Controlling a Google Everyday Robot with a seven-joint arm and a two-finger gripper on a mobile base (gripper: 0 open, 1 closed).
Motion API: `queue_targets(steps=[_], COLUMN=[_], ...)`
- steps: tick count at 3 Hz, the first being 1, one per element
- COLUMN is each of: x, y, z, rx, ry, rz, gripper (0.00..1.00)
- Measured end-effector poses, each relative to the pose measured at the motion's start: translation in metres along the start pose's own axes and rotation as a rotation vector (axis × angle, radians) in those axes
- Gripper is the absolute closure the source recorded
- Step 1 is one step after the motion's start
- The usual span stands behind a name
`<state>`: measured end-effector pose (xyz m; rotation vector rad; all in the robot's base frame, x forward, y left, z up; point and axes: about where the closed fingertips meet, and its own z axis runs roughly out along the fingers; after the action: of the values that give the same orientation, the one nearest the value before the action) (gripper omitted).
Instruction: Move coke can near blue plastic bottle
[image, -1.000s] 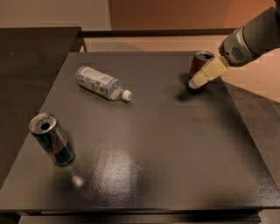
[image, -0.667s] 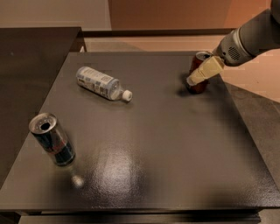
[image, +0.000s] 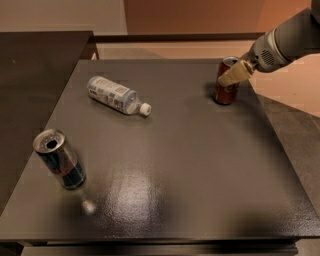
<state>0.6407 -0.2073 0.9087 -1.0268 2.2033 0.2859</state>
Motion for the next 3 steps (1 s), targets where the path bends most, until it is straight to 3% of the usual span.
queue_targets(steps=[1,2,3], x=[-0.023,-0.055,-0.084], y=[0.015,0.042,0.081], z=[0.001,0.008,0.021], rx=[-0.076,-0.174,-0.273], ry=[-0.042,-0.077,-0.085], rz=[-0.027,-0.076,-0.150], gripper=[0.87,1.00,1.00])
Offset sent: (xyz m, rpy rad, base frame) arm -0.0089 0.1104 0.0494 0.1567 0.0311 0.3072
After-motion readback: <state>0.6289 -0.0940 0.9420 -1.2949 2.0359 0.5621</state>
